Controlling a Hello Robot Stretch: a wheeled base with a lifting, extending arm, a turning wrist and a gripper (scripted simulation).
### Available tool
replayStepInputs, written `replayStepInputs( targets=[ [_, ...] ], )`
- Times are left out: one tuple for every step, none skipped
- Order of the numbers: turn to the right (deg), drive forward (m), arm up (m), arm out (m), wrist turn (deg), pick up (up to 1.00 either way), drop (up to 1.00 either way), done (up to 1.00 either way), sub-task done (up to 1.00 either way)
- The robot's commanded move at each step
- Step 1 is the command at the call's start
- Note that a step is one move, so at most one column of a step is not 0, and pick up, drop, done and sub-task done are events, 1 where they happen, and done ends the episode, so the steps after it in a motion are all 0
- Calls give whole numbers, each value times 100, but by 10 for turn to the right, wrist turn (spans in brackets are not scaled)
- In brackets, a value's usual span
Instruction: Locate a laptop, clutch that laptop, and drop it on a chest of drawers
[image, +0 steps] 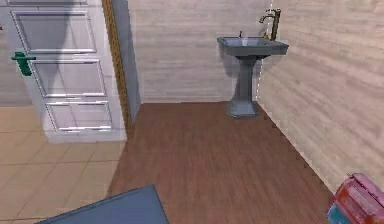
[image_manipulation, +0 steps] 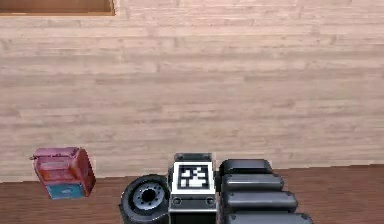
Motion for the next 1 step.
replayStepInputs(
  targets=[
    [-60,0,0,0,0,0,0,0,0]
  ],
)
